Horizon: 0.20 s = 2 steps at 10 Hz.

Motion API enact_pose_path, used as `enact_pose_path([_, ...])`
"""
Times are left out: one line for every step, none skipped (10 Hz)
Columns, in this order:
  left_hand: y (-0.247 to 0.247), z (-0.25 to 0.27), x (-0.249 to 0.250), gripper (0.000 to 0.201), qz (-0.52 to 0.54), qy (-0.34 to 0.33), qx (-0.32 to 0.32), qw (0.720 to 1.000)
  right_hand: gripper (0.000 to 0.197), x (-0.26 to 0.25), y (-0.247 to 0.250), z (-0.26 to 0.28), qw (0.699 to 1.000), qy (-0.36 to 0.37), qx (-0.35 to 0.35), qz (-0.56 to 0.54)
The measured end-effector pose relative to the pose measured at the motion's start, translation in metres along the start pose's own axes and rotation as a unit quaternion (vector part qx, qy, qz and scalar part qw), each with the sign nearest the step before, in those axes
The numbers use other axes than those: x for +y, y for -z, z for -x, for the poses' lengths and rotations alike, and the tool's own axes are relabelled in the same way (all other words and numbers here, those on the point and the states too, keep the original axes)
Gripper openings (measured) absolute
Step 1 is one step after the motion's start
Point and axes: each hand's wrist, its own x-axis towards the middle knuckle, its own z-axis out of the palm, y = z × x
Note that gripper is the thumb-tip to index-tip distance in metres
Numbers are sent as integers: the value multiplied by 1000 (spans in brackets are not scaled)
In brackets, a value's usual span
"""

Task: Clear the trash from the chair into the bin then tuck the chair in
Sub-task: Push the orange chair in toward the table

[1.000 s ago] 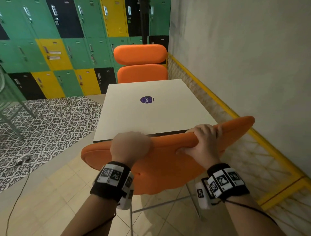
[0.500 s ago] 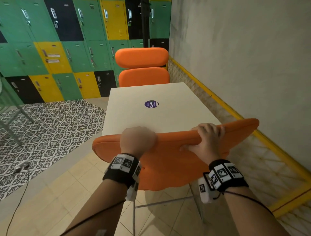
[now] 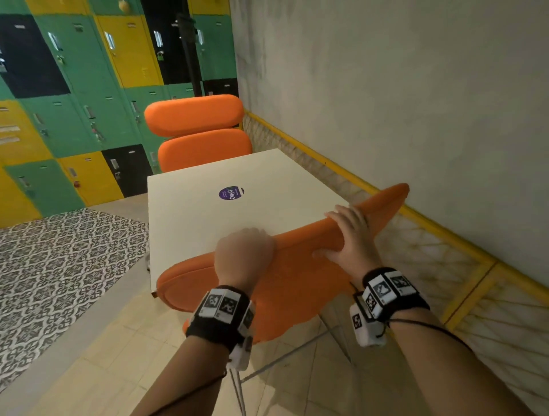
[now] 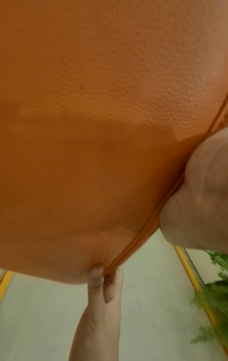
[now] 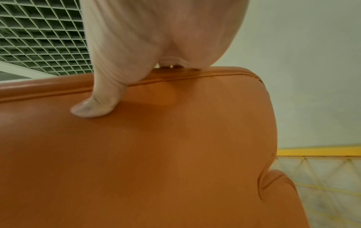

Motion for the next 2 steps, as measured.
enact_pose_path([-7, 10, -7, 26, 66, -88, 57, 992, 93, -7, -5, 45, 999, -48, -9, -17])
enact_pose_path([-20, 35, -15, 37, 74, -150, 84, 982, 86, -3, -23, 125, 985, -139, -90, -53])
